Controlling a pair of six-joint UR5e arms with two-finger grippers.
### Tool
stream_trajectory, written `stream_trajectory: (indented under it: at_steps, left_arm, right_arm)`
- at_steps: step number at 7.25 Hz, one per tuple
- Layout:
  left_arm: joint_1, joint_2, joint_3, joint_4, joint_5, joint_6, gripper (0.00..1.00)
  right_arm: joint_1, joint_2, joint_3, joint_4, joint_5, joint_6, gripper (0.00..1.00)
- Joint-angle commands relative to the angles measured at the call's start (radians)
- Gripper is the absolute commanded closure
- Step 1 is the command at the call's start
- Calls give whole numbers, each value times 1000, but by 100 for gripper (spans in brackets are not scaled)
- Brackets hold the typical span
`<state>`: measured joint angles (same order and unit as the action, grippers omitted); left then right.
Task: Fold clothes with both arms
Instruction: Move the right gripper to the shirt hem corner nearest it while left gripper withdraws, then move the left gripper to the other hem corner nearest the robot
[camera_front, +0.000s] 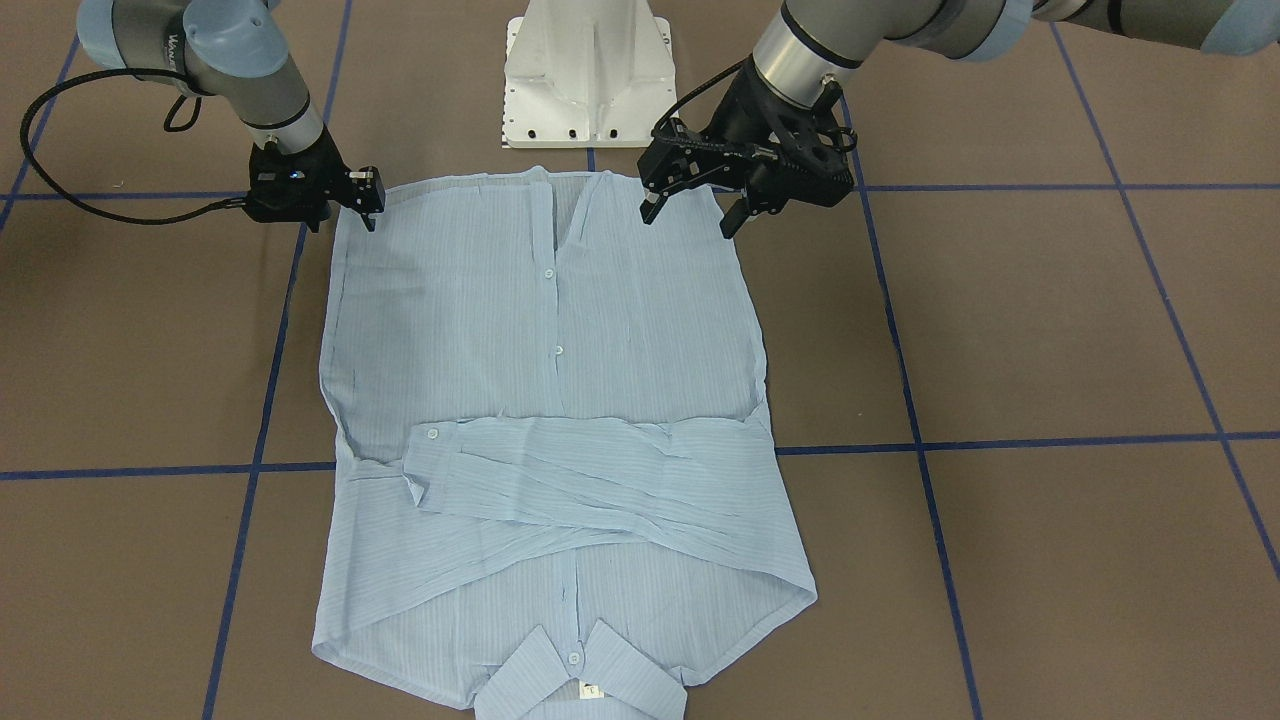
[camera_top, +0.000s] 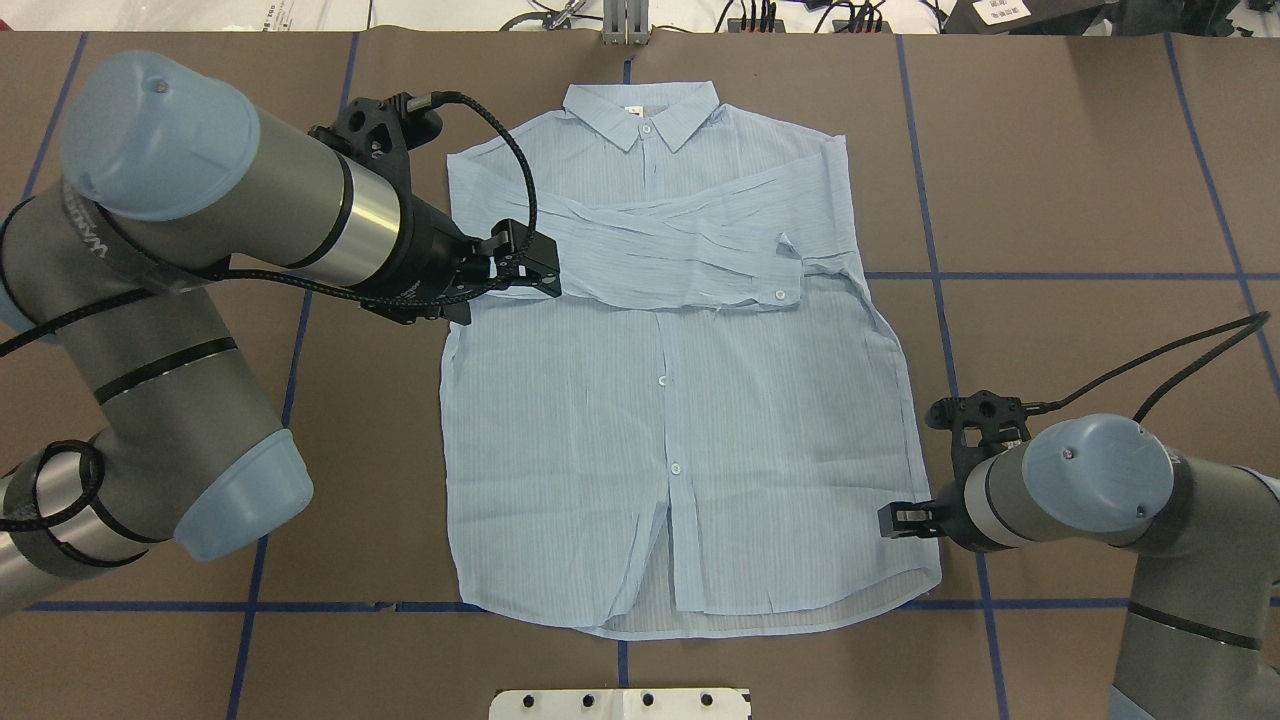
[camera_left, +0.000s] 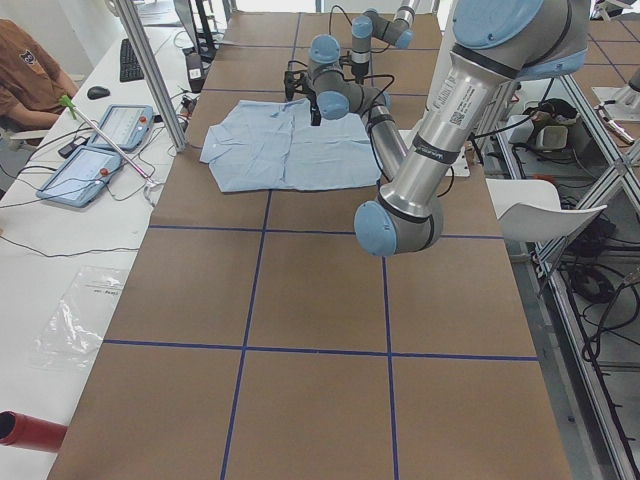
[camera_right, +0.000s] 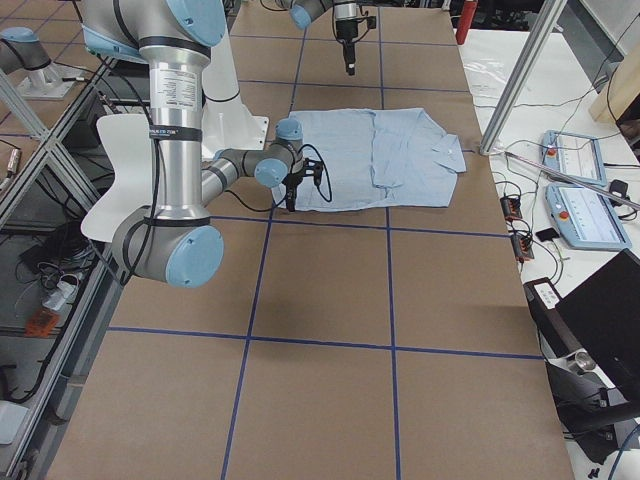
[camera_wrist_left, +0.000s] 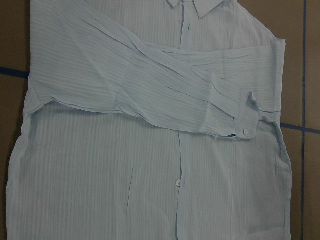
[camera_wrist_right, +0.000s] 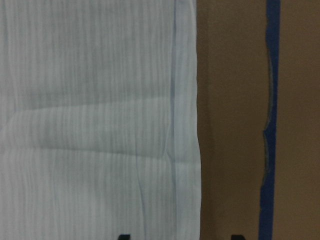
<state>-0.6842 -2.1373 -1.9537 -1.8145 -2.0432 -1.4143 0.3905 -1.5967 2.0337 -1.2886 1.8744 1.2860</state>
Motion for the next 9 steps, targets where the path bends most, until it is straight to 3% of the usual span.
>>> stream_trajectory:
  at_steps: [1, 4, 5, 8, 9]
  left_arm:
    - [0, -3, -2, 1, 0, 0, 1]
    - [0, -4, -2, 0, 0, 0, 1]
    - [0, -3, -2, 0, 1, 2, 1]
    - [2, 0, 4, 0, 6, 2, 1]
    - [2, 3, 6, 0, 6, 2, 1]
  right_arm:
    - [-2, -5, -7, -1, 23, 1, 40]
    - [-4, 0, -23, -1, 32, -2, 45]
    - [-5, 6, -32, -1, 32, -2, 53]
    - [-19, 9, -35, 0, 23, 1, 100]
    - [-19, 9, -33, -1, 19, 3, 100]
